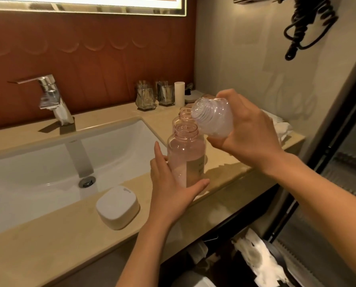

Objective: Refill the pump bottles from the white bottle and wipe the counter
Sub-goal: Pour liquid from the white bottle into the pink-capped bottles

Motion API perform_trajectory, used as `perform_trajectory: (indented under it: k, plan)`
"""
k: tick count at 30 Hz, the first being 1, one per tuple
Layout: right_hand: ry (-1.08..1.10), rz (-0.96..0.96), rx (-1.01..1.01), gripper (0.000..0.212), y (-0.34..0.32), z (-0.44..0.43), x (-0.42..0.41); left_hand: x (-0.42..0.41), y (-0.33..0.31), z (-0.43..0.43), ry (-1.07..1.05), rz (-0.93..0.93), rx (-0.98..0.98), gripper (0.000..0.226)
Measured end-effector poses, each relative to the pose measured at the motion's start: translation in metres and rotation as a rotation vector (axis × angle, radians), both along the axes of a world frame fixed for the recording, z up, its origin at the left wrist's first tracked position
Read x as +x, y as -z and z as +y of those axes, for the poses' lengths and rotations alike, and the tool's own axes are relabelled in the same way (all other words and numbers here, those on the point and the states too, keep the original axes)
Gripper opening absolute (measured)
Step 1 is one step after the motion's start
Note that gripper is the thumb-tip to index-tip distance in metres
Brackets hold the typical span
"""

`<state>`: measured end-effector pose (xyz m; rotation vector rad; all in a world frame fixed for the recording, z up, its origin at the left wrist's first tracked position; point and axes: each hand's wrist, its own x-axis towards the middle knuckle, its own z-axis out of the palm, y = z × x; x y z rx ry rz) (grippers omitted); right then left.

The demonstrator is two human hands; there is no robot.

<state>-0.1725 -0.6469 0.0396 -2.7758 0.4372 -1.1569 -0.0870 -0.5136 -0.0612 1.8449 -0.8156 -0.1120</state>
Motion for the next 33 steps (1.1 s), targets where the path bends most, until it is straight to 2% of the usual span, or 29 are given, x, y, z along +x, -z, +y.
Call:
perform_trajectory:
  k: [5, 9, 14, 20, 33]
  plan:
    - [0.006, 0.032, -0.101, 0.064, -0.005, -0.013, 0.006, 0.007, 0.003, 0.003, 0.041, 0.045, 0.039, 0.127]
    - [0.002, 0.043, -0.160, 0.062, -0.006, -0.021, 0.006, 0.010, 0.007, 0.001, -0.007, 0.039, -0.043, 0.130]
    - [-0.029, 0.024, -0.211, 0.060, -0.006, -0.024, 0.008, 0.006, 0.002, 0.003, 0.026, 0.022, -0.003, 0.138]
    - [-0.074, 0.004, -0.350, 0.057, -0.005, -0.029, 0.012, 0.007, 0.002, 0.006, 0.056, 0.103, 0.037, 0.132]
    - [-0.148, -0.024, -0.475, 0.069, -0.008, -0.032, 0.022, 0.007, 0.003, 0.008, 0.093, 0.097, -0.020, 0.120]
